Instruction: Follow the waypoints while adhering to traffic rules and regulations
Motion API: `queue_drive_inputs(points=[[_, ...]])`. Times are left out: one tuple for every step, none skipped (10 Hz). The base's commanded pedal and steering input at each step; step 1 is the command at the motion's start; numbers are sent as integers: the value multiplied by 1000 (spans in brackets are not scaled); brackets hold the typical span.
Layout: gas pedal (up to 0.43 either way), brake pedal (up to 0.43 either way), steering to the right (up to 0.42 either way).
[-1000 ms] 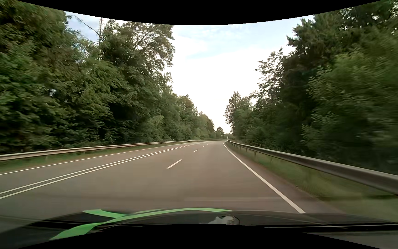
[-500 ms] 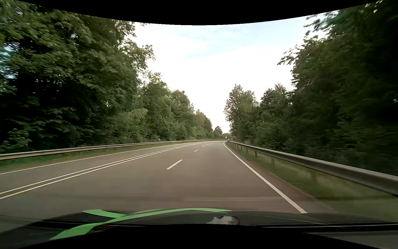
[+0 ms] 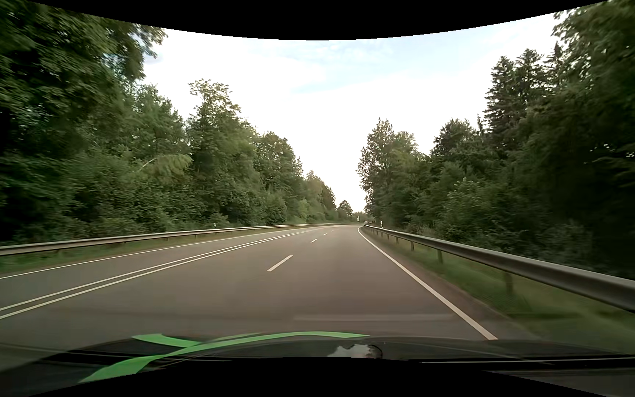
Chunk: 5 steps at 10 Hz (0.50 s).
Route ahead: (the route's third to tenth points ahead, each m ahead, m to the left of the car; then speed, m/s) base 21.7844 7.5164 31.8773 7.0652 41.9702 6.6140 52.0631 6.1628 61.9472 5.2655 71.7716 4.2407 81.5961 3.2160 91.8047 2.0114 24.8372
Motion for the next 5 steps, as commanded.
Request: queue_drive_inputs(points=[[350, 0, 4], [358, 0, 4], [378, 0, 4], [390, 0, 4], [390, 0, 4]])
